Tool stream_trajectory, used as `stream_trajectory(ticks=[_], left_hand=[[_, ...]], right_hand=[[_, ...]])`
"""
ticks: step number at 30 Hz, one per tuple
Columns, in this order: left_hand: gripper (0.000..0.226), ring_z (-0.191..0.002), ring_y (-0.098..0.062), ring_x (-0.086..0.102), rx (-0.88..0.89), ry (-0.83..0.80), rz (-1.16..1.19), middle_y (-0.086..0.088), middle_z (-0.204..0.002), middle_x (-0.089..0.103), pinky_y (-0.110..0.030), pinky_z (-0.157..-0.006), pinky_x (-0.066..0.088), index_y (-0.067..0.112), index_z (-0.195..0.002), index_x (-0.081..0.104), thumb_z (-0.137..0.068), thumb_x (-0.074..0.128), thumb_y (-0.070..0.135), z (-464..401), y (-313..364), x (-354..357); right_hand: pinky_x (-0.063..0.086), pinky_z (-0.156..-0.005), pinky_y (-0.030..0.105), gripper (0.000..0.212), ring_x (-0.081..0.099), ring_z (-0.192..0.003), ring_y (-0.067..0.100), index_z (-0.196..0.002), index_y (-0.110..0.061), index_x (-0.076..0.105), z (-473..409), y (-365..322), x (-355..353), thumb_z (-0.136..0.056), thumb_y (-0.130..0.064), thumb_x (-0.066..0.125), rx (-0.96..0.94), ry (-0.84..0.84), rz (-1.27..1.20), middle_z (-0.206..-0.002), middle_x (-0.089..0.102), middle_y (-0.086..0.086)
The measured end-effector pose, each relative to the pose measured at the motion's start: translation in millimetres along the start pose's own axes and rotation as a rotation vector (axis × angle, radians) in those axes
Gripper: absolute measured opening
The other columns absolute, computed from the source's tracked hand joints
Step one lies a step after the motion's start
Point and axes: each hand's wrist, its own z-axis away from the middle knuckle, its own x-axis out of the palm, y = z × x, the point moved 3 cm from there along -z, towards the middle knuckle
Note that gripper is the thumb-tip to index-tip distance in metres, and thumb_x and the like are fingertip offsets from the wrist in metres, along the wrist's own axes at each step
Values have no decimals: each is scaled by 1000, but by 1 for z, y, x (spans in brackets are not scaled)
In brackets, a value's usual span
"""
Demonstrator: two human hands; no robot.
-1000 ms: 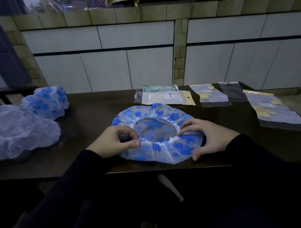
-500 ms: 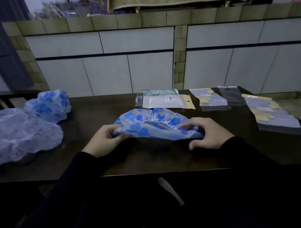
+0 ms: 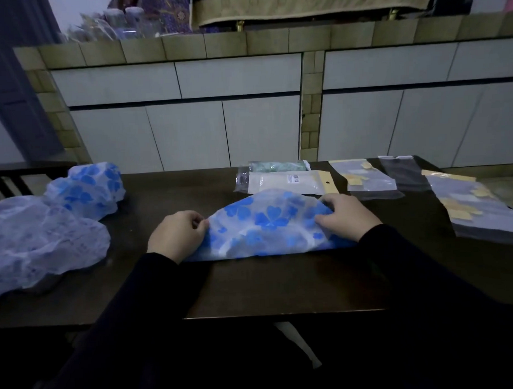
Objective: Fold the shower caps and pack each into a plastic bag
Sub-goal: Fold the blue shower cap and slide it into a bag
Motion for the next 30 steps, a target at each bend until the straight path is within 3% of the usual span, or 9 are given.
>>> stream_trajectory(ticks=[3,6,11,15,18,20,24,27,30], left_hand=[[36,-106,-27,60,-29,68,-11,-4,-107,69,-32,-85,46,20,-106,67,-92,47,47,-1,15,-2],[47,-101,-30,60,-62,13,37,-9,-94,66,-32,-75,41,12,-88,64,-93,44,54,-3,30,6],[32,-107,-31,57,-153,-2,103,-12,-110,64,-30,-78,36,10,-106,56,-93,53,39,1,15,17],[31,-107,-29,56,-131,-46,112,-12,-114,63,-31,-83,40,11,-113,53,-92,58,33,4,9,21],[44,-115,-30,53,-99,-19,63,-11,-125,58,-36,-93,41,13,-130,46,-91,57,32,5,14,15],[47,-116,-34,49,-37,121,-105,-11,-129,53,-42,-93,39,16,-134,45,-90,55,29,8,22,7],[40,-95,-32,61,297,372,-112,-7,-112,64,-40,-76,45,14,-109,67,-76,47,27,18,58,5],[49,-106,-25,62,493,194,-139,-2,-120,64,-41,-81,46,15,-115,64,-81,35,34,24,79,25],[52,-144,-20,23,371,-187,-264,2,-157,25,-43,-111,20,19,-148,30,-100,26,38,16,69,50]], right_hand=[[52,-78,38,22,59,-88,22,-103,-14,61,-3,-14,1,-82,-21,57,14,43,-43,-98,61,6],[47,-74,36,28,58,-83,21,-97,-13,59,-1,-24,17,-93,-37,48,37,153,-133,-90,60,3],[44,-61,35,41,55,-68,20,-81,-15,56,5,-17,37,-97,-49,40,-5,204,21,-72,56,3],[55,-70,39,33,57,-66,17,-77,-19,60,4,-15,37,-95,-43,46,-32,161,195,-70,59,2],[56,-72,35,22,58,-72,14,-86,-22,57,5,-20,36,-93,-42,51,-34,155,244,-80,60,-2],[53,-79,33,21,57,-88,14,-104,-23,56,6,-27,30,-91,-40,54,-82,246,267,-98,59,-3],[34,-97,40,36,45,-119,17,-127,-26,52,20,-65,26,-93,-35,46,-360,446,325,-125,51,-4],[18,-109,50,45,25,-140,16,-144,-23,38,24,-87,54,-100,-31,33,-464,164,449,-151,35,-5],[5,-112,62,51,1,-148,22,-153,-26,9,7,-72,81,-104,-36,18,-279,-204,515,-161,3,-7]])
